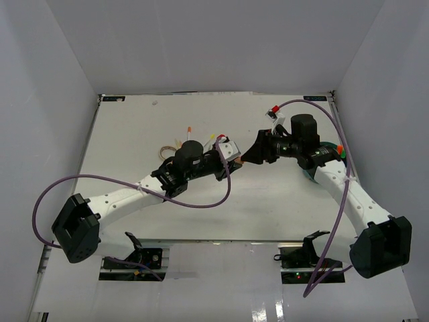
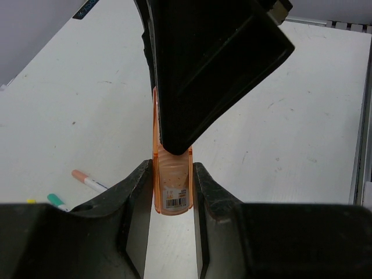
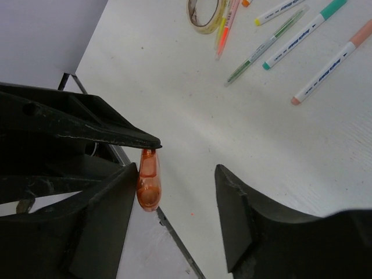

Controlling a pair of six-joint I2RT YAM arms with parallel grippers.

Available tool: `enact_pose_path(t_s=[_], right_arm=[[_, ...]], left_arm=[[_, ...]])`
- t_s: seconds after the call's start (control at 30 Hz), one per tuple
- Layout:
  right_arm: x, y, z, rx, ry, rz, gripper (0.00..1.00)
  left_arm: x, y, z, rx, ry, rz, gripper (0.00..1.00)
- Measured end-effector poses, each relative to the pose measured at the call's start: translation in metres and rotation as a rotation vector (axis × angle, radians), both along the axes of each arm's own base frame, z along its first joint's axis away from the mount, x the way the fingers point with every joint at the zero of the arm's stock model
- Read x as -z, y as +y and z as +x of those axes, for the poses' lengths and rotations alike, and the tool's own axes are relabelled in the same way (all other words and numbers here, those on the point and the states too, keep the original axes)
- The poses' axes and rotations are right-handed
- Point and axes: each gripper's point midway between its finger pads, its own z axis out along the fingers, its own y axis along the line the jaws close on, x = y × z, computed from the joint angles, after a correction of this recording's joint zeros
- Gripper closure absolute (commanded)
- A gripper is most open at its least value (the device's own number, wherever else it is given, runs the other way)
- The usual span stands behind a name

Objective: Sort the stationery into containers
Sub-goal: Pick up the stationery from the center of the board, then place the stationery in the storage box.

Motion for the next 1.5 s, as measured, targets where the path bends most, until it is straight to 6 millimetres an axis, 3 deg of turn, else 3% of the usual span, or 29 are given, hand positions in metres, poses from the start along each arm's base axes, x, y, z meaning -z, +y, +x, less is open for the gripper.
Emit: enact_pose_path(t_s=[0.1, 0.2, 0.3, 0.4, 0.5, 0.53, 0.6, 0.77, 0.93, 1.07, 1.17, 1.27, 1.5], right_arm=[[0.0, 0.003, -0.003, -0.012, 0.002, 0.002, 0.52], [-0.003, 0.007, -0.006, -0.031, 0.001, 0.009, 0.76], [-0.008, 0.011, -0.009, -0.05, 0.001, 0.024, 0.92], [-0.008, 0.011, -0.009, -0.048, 0.002, 0.023, 0.92], [-0.006, 0.008, -0.007, -0.03, -0.004, 0.002, 0.92], [-0.006, 0.005, -0.002, -0.007, -0.015, -0.02, 0.92], [-0.007, -0.004, 0.007, 0.052, -0.038, -0.073, 0.92], [-0.023, -0.051, 0.045, 0.32, -0.143, -0.278, 0.92], [-0.025, -0.141, 0.077, 0.711, -0.166, -0.518, 0.92], [-0.015, -0.213, 0.082, 0.95, -0.105, -0.652, 0.92], [-0.005, -0.252, 0.085, 1.066, -0.052, -0.717, 0.92], [0.007, -0.273, 0.089, 1.119, -0.008, -0.757, 0.92], [0.02, -0.302, 0.105, 1.194, 0.028, -0.756, 0.92]], left_arm=[[-0.001, 0.0, 0.0, 0.003, -0.01, -0.007, 0.71], [0.001, 0.001, -0.001, 0.003, -0.006, -0.002, 0.71], [0.002, 0.001, -0.001, 0.005, -0.006, -0.001, 0.66], [0.002, 0.001, -0.001, 0.004, -0.004, -0.001, 0.59], [0.003, 0.001, -0.001, -0.003, 0.001, 0.0, 0.29], [0.003, 0.002, 0.0, -0.01, 0.007, -0.001, 0.12], [0.004, 0.003, 0.003, -0.034, 0.025, -0.004, 0.02], [0.012, 0.01, 0.027, -0.203, 0.093, 0.005, 0.02], [0.021, 0.023, 0.055, -0.394, 0.158, 0.023, 0.02], [0.031, 0.039, 0.07, -0.51, 0.198, 0.037, 0.02], [0.036, 0.049, 0.076, -0.569, 0.212, 0.051, 0.02], [0.039, 0.055, 0.079, -0.605, 0.214, 0.058, 0.02], [0.047, 0.058, 0.082, -0.631, 0.22, 0.078, 0.02]])
